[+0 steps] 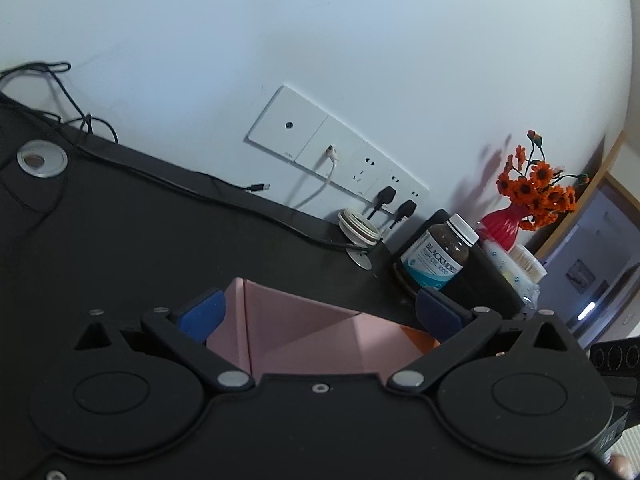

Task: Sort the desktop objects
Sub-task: 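Press the closed lid down onto the box with the right gripper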

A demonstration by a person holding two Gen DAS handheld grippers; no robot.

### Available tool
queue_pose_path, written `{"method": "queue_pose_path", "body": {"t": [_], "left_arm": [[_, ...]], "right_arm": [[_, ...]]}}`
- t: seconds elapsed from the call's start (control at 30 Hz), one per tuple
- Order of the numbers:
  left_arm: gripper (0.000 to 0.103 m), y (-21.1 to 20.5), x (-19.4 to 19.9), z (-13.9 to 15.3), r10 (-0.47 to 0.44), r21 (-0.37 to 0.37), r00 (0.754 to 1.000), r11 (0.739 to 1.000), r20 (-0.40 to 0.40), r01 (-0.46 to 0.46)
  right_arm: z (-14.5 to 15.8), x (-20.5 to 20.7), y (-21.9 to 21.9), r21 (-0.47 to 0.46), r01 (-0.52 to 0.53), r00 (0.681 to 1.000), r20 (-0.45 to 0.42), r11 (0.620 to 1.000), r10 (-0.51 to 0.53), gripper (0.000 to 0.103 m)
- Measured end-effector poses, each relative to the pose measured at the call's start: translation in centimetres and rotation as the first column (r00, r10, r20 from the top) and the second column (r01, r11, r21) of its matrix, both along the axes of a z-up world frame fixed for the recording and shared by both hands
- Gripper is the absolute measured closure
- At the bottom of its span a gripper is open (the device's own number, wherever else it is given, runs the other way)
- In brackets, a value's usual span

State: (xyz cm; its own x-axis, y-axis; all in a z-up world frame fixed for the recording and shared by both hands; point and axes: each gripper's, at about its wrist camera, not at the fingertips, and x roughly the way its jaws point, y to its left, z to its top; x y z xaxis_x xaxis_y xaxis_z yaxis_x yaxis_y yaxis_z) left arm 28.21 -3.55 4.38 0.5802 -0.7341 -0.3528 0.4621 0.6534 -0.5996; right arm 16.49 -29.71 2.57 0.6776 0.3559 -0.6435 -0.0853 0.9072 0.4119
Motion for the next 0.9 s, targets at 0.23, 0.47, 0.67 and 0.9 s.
{"method": "queue_pose_path", "body": {"t": [0.23, 0.47, 0.67, 0.9], "left_arm": [[0.000, 0.0, -0.8, 0.2, 0.006, 0.052, 0.999, 0.999, 0.042, -0.008], [0.000, -1.3, -1.7, 0.3, -0.018, 0.172, 0.998, 0.985, 0.068, 0.006], [0.000, -2.0, -2.1, 0.1, -0.035, 0.200, 0.996, 0.980, 0.077, 0.019], [0.000, -2.1, -1.8, -0.4, -0.021, 0.207, 0.998, 0.978, 0.066, 0.007]], "right_arm": [[-0.7, 0.3, 0.2, 0.020, 0.019, 1.000, -0.021, 1.000, -0.019, 0.001], [-1.8, -0.2, 0.8, -0.032, 0.001, 0.999, -0.045, 0.999, -0.002, 0.001], [-2.2, -1.1, 0.3, -0.025, 0.003, 0.999, -0.051, 1.000, -0.005, 0.001], [-1.4, -2.1, -0.5, -0.022, 0.013, 1.000, -0.014, 1.000, -0.013, 0.001]]}}
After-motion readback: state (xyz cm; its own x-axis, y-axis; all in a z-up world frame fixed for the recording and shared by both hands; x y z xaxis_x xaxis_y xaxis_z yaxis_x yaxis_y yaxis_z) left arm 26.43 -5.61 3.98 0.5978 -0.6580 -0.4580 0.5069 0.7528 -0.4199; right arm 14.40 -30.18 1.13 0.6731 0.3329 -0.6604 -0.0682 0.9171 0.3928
